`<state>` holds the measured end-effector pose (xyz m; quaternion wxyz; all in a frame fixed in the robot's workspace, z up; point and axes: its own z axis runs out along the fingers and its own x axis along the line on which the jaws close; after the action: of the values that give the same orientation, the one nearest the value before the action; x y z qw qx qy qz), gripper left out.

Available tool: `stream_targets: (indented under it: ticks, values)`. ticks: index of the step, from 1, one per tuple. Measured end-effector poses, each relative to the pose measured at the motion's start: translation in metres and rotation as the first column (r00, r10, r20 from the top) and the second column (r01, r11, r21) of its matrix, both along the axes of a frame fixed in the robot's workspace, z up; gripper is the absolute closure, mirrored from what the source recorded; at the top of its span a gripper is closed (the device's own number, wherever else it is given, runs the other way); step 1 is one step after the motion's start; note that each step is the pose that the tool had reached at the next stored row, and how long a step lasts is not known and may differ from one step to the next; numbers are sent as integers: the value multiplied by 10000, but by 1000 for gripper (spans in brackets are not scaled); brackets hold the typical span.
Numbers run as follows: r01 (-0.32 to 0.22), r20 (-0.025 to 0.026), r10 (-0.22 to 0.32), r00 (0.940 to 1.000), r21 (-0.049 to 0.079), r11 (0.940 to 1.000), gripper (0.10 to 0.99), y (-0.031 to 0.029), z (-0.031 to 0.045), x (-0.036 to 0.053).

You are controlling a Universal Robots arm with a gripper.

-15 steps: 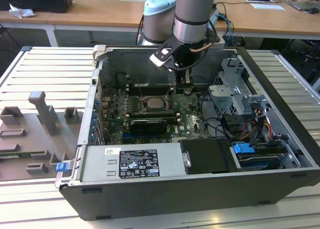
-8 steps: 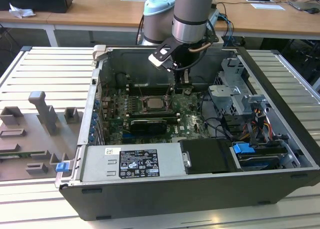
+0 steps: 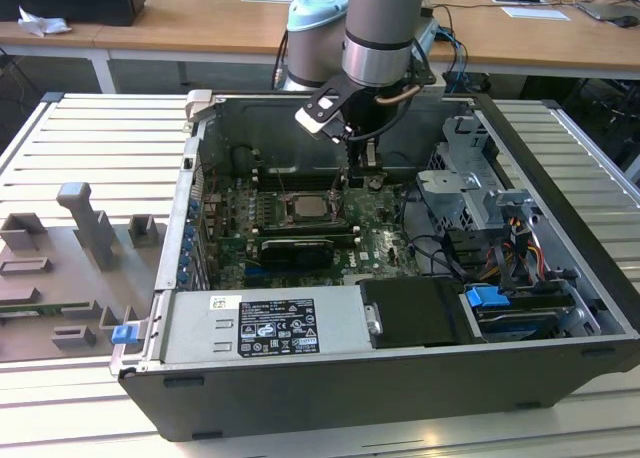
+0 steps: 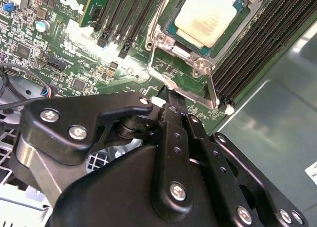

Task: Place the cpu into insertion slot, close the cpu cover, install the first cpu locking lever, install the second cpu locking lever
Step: 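Close the cpu cover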

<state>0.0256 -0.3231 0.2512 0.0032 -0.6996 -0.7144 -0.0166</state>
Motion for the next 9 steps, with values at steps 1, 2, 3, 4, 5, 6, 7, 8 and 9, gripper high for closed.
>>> stream_targets:
  ticks: [1,2,3,4,5,6,7,8,9]
  values:
    - [0,0,0,10000,0,10000,980,0,0,-5]
    - [0,0,0,10000,0,10000,980,0,0,-8]
    - [0,0,0,10000,0,10000,980,0,0,-12]
    - [0,0,0,10000,0,10000,980,0,0,-15]
    - [0,0,0,10000,0,10000,980,0,0,-19]
    - [0,0,0,10000,-1,10000,980,0,0,-23]
    - [0,0,0,10000,0,10000,980,0,0,-27]
    - [0,0,0,10000,0,10000,980,0,0,-35]
    - [0,0,0,10000,0,10000,980,0,0,-46]
